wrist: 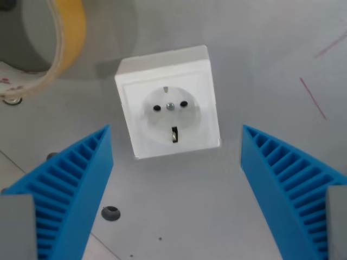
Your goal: Move above the white socket
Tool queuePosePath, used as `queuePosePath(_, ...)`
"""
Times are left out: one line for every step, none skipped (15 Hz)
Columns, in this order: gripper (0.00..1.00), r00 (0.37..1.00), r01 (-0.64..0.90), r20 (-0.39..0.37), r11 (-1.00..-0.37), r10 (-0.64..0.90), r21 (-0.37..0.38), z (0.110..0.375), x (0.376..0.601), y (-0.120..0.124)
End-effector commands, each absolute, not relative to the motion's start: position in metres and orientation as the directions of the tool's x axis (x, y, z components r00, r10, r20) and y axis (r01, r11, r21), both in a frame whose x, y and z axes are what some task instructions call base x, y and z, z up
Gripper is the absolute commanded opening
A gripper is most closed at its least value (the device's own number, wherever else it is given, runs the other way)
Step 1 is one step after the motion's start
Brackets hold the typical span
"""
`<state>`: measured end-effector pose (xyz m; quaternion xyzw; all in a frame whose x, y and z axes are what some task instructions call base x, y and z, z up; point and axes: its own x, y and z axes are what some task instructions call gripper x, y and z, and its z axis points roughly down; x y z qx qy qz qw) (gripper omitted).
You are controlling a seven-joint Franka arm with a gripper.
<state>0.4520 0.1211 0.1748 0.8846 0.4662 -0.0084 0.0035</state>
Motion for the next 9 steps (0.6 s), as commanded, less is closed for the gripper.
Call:
queuePosePath(1.00, 0.435, 0.895, 0.046, -0.437, 0.899, 0.086, 0.1675, 0.4471, 0.1256)
queuePosePath(1.00, 0.436, 0.895, 0.045, -0.438, 0.899, 0.086, 0.1663, 0.4470, 0.1270)
queuePosePath(1.00, 0.439, 0.893, 0.045, -0.441, 0.898, 0.086, 0.1652, 0.4469, 0.1282)
queuePosePath(1.00, 0.440, 0.893, 0.045, -0.442, 0.897, 0.085, 0.1644, 0.4468, 0.1292)
queuePosePath(1.00, 0.446, 0.890, 0.045, -0.448, 0.894, 0.083, 0.1637, 0.4467, 0.1301)
queuePosePath(1.00, 0.453, 0.887, 0.043, -0.455, 0.891, 0.082, 0.1631, 0.4466, 0.1308)
queuePosePath(1.00, 0.458, 0.884, 0.043, -0.460, 0.888, 0.082, 0.1627, 0.4465, 0.1314)
queuePosePath(1.00, 0.463, 0.881, 0.043, -0.465, 0.885, 0.082, 0.1625, 0.4464, 0.1319)
queuePosePath(1.00, 0.467, 0.880, 0.043, -0.469, 0.883, 0.081, 0.1623, 0.4464, 0.1322)
